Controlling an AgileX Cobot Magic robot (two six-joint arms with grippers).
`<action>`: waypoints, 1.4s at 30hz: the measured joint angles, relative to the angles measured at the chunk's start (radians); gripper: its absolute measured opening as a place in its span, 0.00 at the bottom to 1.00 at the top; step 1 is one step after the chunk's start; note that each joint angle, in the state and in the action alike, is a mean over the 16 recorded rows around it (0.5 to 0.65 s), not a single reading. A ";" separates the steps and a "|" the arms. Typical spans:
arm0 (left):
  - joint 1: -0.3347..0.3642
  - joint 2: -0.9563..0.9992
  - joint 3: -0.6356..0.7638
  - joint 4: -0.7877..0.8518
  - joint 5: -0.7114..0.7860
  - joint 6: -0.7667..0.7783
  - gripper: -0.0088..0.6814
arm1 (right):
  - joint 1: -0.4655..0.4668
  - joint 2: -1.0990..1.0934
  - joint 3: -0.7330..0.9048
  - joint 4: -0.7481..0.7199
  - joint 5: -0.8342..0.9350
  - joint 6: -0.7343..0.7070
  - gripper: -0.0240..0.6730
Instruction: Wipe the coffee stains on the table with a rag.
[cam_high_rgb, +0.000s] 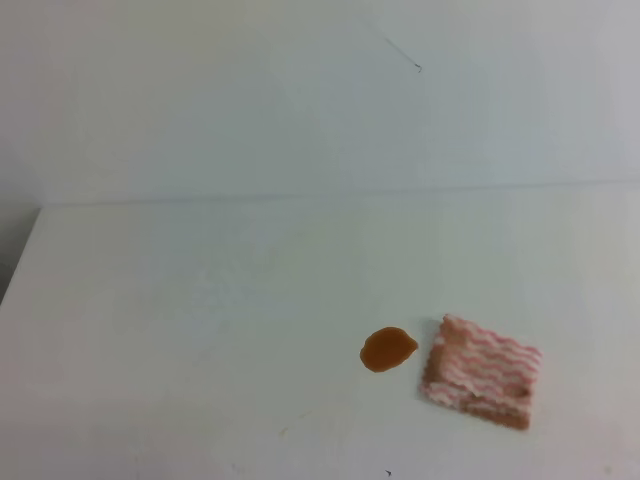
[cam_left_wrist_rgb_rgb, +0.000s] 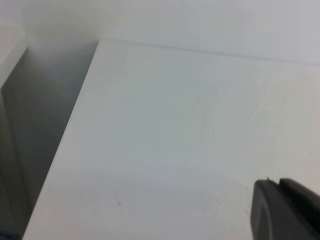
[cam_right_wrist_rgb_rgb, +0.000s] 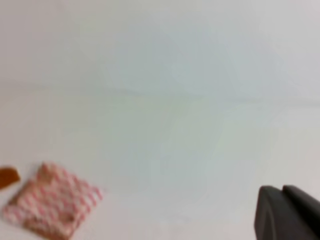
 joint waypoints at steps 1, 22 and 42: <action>0.000 0.000 0.000 0.000 0.000 0.000 0.01 | 0.000 0.041 -0.024 0.017 0.037 -0.027 0.03; 0.000 0.000 0.000 0.000 0.000 0.000 0.01 | 0.201 1.021 -0.241 0.726 0.033 -0.906 0.41; 0.000 0.000 0.000 0.002 0.000 0.000 0.01 | 0.366 1.643 -0.572 0.262 -0.029 -0.623 0.51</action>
